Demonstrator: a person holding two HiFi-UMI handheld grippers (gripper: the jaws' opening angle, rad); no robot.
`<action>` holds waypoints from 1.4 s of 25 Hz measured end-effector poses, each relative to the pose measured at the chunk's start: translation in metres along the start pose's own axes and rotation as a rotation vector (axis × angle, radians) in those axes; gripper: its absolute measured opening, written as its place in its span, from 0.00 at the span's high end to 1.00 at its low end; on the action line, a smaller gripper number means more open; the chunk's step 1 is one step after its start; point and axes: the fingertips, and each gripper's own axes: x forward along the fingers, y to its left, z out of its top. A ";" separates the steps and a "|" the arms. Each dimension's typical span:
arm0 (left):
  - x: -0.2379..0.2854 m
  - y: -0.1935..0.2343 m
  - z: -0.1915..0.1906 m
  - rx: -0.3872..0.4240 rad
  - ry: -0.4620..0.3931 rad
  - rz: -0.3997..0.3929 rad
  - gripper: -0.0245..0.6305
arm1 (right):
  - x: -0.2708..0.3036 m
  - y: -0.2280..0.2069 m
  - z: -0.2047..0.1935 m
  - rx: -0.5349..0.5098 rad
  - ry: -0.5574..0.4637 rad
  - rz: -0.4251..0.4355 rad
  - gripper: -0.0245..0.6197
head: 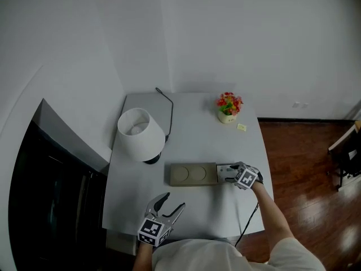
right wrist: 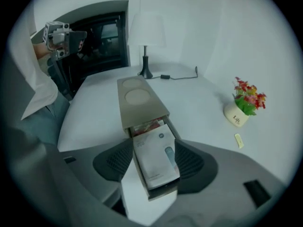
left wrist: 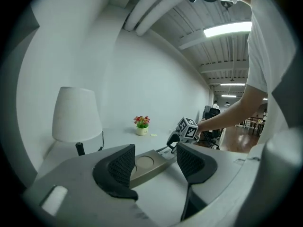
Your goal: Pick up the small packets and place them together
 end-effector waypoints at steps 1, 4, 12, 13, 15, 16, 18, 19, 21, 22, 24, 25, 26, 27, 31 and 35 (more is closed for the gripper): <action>-0.001 0.001 -0.001 -0.006 0.005 0.008 0.53 | 0.009 -0.001 -0.003 -0.017 0.035 0.020 0.54; -0.005 0.003 -0.006 -0.020 0.018 0.029 0.53 | 0.029 -0.002 -0.014 -0.051 0.122 0.075 0.54; -0.016 0.011 -0.017 -0.039 0.046 0.073 0.53 | 0.063 -0.005 -0.031 -0.125 0.273 0.112 0.55; -0.018 0.013 -0.017 -0.043 0.047 0.078 0.53 | 0.063 -0.004 -0.031 -0.128 0.280 0.120 0.55; -0.020 0.016 -0.018 -0.049 0.048 0.084 0.53 | 0.061 -0.002 -0.028 -0.142 0.283 0.123 0.58; -0.021 0.018 -0.019 -0.051 0.047 0.086 0.53 | 0.059 -0.002 -0.027 -0.148 0.283 0.116 0.62; -0.023 0.023 -0.018 -0.055 0.039 0.088 0.53 | 0.055 -0.002 -0.025 -0.142 0.279 0.092 0.75; -0.023 0.025 -0.017 -0.057 0.032 0.089 0.53 | 0.053 -0.001 -0.025 -0.133 0.276 0.082 0.78; -0.023 0.029 -0.014 -0.059 0.020 0.089 0.53 | 0.049 0.000 -0.027 -0.114 0.269 0.067 0.82; -0.023 0.031 -0.012 -0.059 0.015 0.088 0.53 | 0.045 0.000 -0.028 -0.105 0.263 0.058 0.83; -0.023 0.032 -0.009 -0.057 0.004 0.083 0.53 | 0.034 -0.001 -0.026 -0.084 0.247 0.042 0.85; -0.023 0.033 -0.008 -0.057 -0.001 0.080 0.53 | 0.028 -0.001 -0.023 -0.081 0.234 0.034 0.86; -0.023 0.034 -0.007 -0.056 -0.005 0.078 0.53 | 0.021 -0.001 -0.017 -0.086 0.216 0.022 0.87; -0.024 0.035 -0.007 -0.057 -0.008 0.077 0.53 | 0.013 -0.002 -0.011 -0.087 0.193 0.005 0.87; -0.027 0.039 -0.009 -0.065 -0.017 0.069 0.53 | -0.015 0.001 0.034 0.022 0.037 -0.051 0.87; -0.031 0.045 -0.010 -0.075 -0.029 0.070 0.54 | -0.010 0.032 0.118 0.118 -0.134 -0.030 0.87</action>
